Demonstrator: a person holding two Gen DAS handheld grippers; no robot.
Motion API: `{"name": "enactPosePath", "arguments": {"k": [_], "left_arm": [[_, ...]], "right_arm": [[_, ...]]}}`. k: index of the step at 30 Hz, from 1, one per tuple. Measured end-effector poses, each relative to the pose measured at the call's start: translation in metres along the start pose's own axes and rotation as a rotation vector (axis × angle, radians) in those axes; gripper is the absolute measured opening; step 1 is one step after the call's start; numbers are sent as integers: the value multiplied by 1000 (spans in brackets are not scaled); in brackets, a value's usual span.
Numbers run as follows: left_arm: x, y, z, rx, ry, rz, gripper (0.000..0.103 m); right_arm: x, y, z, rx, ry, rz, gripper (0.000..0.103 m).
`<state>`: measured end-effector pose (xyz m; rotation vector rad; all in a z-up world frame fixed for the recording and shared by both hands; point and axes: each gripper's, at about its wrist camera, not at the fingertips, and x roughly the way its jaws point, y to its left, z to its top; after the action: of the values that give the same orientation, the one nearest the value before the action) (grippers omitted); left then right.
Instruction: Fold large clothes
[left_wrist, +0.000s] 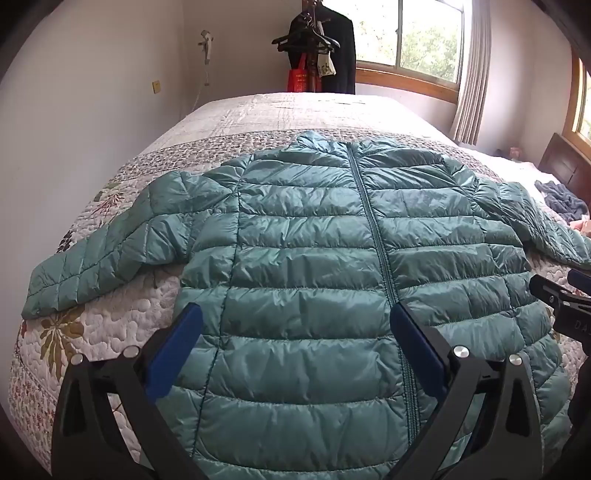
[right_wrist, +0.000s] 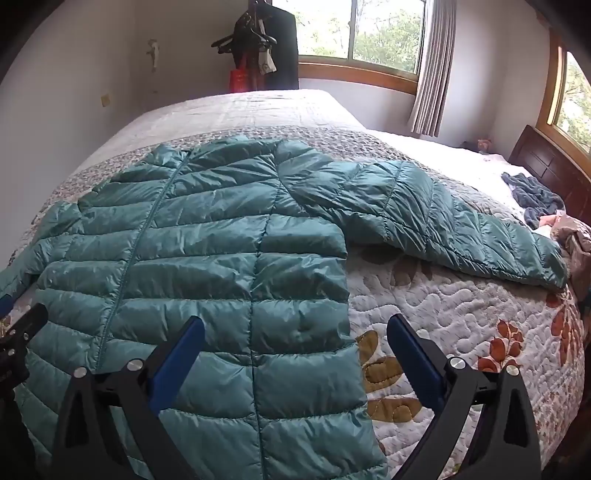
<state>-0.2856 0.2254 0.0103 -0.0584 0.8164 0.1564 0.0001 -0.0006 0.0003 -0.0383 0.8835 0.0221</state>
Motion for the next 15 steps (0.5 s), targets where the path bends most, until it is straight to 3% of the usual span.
{"name": "enactPosePath", "arguments": {"k": [15], "left_arm": [[1,0,-1,2,-10,6,100]], "right_arm": [[7,-5,-3,13,-4,-11,99]]}}
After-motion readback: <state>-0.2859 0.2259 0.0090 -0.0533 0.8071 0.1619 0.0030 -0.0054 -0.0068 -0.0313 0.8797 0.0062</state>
